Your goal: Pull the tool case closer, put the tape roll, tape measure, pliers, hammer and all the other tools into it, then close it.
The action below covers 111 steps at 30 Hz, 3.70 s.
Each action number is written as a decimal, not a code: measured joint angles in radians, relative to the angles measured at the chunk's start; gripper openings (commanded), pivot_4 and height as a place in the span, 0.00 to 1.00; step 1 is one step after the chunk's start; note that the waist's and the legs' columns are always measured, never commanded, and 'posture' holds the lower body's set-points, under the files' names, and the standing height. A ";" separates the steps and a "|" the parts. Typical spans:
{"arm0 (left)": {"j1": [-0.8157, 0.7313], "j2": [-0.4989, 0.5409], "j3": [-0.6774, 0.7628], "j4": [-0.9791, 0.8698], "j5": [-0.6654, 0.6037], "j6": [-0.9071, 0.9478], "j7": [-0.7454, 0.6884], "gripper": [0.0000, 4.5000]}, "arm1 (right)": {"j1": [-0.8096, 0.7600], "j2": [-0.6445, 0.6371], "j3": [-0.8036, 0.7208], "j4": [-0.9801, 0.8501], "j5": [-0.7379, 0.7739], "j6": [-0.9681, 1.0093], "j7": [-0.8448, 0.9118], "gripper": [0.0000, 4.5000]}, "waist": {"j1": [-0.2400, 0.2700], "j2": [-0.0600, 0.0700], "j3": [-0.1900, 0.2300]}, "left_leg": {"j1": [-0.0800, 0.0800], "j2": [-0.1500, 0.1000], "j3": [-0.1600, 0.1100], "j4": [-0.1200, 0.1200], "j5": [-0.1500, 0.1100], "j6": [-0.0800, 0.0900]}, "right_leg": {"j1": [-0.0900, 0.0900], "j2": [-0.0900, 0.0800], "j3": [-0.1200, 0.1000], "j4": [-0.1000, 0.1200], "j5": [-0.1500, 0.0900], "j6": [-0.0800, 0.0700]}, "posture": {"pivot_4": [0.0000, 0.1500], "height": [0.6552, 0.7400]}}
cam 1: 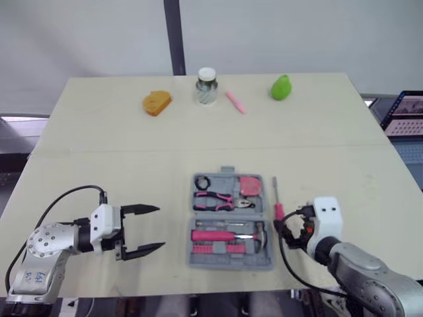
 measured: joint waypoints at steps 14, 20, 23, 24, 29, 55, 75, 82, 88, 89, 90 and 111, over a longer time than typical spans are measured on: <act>0.039 0.000 0.004 -0.008 0.003 -0.012 0.042 0.99 | -0.163 0.022 0.099 0.226 -0.147 -0.067 -0.013 1.00 | -0.005 -0.001 0.000 | -0.009 0.000 0.004 0.000 0.004 0.001 | -0.013 0.000 0.001 0.005 0.000 0.000 | 1.00 0.47; 0.066 0.000 0.005 -0.015 0.003 -0.020 0.053 0.99 | -0.186 0.031 0.132 0.272 -0.191 -0.078 -0.013 1.00 | -0.003 -0.001 -0.001 | -0.010 0.000 0.004 0.000 0.005 0.001 | -0.013 0.000 0.001 0.005 0.000 0.000 | 1.00 0.47; 0.069 0.000 0.005 -0.016 0.003 -0.021 0.057 0.99 | -0.189 0.042 0.139 0.273 -0.208 -0.078 -0.013 1.00 | -0.004 -0.001 -0.001 | -0.010 0.000 0.004 0.000 0.005 0.001 | -0.013 0.000 0.001 0.005 0.000 0.000 | 1.00 0.47; 0.070 0.000 0.005 -0.016 0.003 -0.022 0.060 0.99 | -0.189 0.046 0.140 0.273 -0.212 -0.078 -0.013 1.00 | -0.004 -0.001 -0.001 | -0.010 0.000 0.004 0.000 0.005 0.001 | -0.013 0.000 0.001 0.005 0.000 0.000 | 1.00 0.47; 0.071 0.000 0.005 -0.016 0.003 -0.023 0.063 0.99 | -0.188 0.062 0.145 0.273 -0.230 -0.078 -0.013 1.00 | -0.005 -0.001 -0.001 | -0.010 0.000 0.004 0.000 0.005 0.001 | -0.013 0.000 0.001 0.005 0.000 0.000 | 1.00 0.47; 0.089 0.000 0.005 -0.016 0.006 -0.050 0.076 0.99 | -0.197 0.068 0.147 0.273 -0.241 -0.078 -0.012 1.00 | -0.006 -0.001 -0.001 | -0.010 0.000 0.004 0.000 0.005 0.001 | -0.013 0.000 0.001 0.005 0.000 0.000 | 1.00 0.47; 0.054 0.000 -0.005 0.016 0.013 -0.065 0.070 0.99 | -0.334 -0.371 0.085 0.008 0.007 0.167 0.362 1.00 | -0.001 -0.002 -0.001 | -0.011 -0.001 0.001 0.001 0.005 0.002 | -0.013 0.000 0.000 0.005 0.000 0.000 | 1.00 0.47; 0.002 -0.020 -0.040 0.071 0.037 -0.084 0.061 0.99 | -0.169 -0.859 0.226 0.105 -0.076 -0.399 0.808 1.00 | -0.004 -0.007 -0.002 | -0.011 -0.002 0.003 0.002 0.006 0.002 | -0.011 -0.001 -0.001 0.004 0.001 0.001 | 1.00 0.47; 0.002 -0.020 -0.039 0.073 0.039 -0.098 0.058 0.99 | -0.188 -0.980 0.295 0.324 -0.240 -0.850 1.051 1.00 | -0.002 -0.008 -0.002 | -0.010 -0.001 0.003 0.002 0.006 0.002 | -0.011 -0.001 -0.001 0.004 0.001 0.001 | 1.00 0.47; 0.002 -0.020 -0.039 0.073 0.039 -0.098 0.057 0.99 | -0.202 -0.983 0.306 0.354 -0.263 -0.907 1.080 1.00 | -0.003 -0.008 -0.002 | -0.010 -0.001 0.003 0.003 0.006 0.002 | -0.011 -0.001 -0.001 0.004 0.001 0.001 | 1.00 0.47; 0.003 -0.020 -0.039 0.073 0.039 -0.098 0.055 0.99 | -0.218 -0.985 0.317 0.392 -0.290 -0.977 1.114 1.00 | -0.002 -0.008 -0.002 | -0.010 -0.001 0.003 0.003 0.006 0.002 | -0.011 -0.001 -0.001 0.004 0.001 0.001 | 1.00 0.47; 0.042 -0.011 -0.029 0.062 0.039 -0.098 0.053 0.99 | -0.350 -0.938 0.420 0.603 -0.484 -1.265 1.283 1.00 | 0.000 -0.008 -0.002 | -0.011 -0.001 0.001 0.006 0.006 0.002 | -0.010 -0.001 -0.002 0.005 0.001 0.001 | 1.00 0.47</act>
